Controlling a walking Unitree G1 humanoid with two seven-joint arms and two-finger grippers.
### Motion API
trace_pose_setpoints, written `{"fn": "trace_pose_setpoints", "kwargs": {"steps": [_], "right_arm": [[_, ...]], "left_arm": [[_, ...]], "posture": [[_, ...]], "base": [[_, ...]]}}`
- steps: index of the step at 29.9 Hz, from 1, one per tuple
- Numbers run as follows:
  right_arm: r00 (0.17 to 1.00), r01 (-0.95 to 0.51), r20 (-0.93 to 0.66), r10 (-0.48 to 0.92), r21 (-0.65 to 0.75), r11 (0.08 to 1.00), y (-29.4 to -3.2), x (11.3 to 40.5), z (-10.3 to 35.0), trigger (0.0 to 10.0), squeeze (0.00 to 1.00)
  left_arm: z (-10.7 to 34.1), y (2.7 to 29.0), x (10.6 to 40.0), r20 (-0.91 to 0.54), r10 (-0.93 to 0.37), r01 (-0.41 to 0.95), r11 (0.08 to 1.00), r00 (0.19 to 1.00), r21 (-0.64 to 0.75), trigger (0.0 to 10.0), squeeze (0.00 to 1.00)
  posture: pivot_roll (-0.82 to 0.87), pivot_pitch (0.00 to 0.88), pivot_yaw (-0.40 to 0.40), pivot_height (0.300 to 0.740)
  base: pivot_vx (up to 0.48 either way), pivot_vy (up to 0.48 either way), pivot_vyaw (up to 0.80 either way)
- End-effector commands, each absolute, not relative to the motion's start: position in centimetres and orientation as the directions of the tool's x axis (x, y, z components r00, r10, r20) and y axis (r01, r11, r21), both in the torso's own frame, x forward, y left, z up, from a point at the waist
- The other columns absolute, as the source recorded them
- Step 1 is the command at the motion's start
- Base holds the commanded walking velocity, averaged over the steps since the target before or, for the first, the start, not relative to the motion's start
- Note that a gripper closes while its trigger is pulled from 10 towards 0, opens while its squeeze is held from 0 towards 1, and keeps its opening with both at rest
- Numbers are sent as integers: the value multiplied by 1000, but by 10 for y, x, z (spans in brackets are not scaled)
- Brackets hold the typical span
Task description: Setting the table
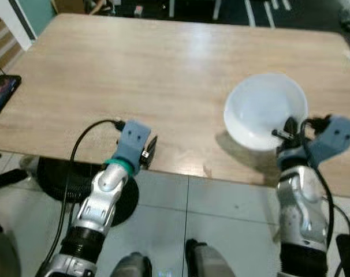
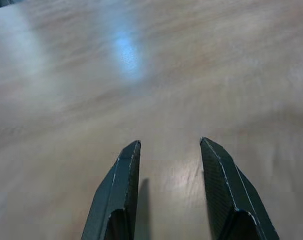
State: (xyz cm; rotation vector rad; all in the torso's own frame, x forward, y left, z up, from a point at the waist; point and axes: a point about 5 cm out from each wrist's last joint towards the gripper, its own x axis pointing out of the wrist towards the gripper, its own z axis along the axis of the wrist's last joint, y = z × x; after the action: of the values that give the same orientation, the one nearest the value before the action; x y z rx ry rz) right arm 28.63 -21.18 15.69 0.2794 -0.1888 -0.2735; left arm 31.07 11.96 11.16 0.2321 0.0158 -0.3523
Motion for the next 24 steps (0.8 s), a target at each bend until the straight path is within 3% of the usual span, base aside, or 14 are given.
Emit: {"fn": "trace_pose_setpoints", "kwargs": {"steps": [1,24], "right_arm": [[945,241,147,-293,290,926,-211,285,156,10000,0],[942,267,129,-311,277,923,-213,283,150,10000,0]], "left_arm": [[104,121,308,-83,-339,349,913,937,209,10000,0],[104,118,308,-87,-354,365,908,931,206,10000,0]], "posture": [[-44,43,83,740],[-50,47,89,740]], "base": [[-337,0,0],[-339,0,0]]}}
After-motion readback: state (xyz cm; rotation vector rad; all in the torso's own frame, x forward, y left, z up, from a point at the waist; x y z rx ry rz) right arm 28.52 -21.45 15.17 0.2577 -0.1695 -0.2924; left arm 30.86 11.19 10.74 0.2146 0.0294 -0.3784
